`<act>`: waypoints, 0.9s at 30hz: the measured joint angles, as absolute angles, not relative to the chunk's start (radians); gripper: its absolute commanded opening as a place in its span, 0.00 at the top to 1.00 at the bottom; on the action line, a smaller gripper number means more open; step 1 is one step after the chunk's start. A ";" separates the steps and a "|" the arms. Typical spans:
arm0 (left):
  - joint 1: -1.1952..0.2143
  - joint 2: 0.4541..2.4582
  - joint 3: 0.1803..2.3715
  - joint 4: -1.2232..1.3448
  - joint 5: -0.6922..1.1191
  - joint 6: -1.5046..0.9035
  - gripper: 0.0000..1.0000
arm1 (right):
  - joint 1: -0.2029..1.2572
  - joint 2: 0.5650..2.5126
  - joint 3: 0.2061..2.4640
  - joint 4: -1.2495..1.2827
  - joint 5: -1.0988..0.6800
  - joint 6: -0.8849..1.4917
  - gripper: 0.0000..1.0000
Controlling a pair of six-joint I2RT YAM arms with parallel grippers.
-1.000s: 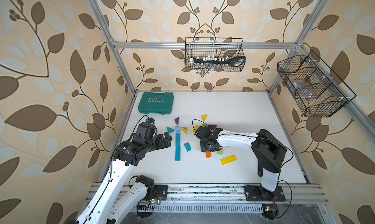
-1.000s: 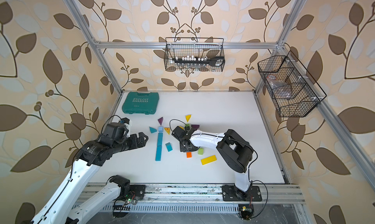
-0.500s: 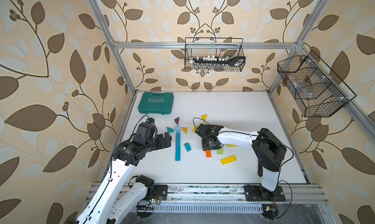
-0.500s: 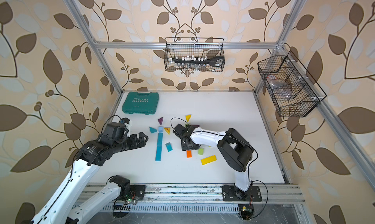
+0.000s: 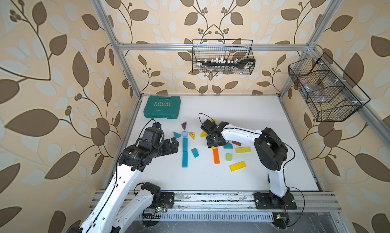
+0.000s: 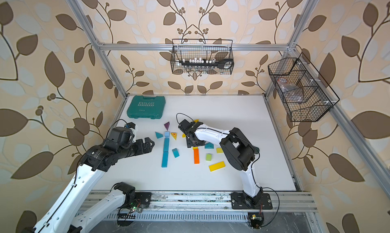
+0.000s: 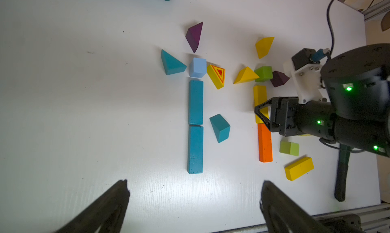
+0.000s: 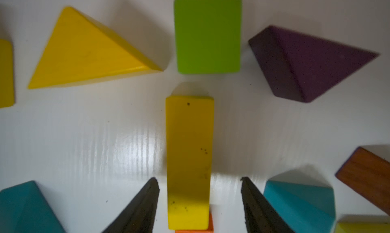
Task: Assemble a small pinwheel with building blocks
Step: Adjust the building block at the center of the board.
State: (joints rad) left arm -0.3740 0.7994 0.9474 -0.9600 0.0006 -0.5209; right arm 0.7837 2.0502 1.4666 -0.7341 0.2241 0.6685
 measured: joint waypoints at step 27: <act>-0.374 0.803 0.947 -0.960 0.001 -0.521 0.01 | 0.783 2.078 1.490 -0.737 0.228 0.722 0.74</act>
State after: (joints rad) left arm -0.3740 0.8032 0.9470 -0.9596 0.0006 -0.5205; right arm 0.7834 2.0781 1.4899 -0.7372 0.2283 0.7219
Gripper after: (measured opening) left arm 0.989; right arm 0.299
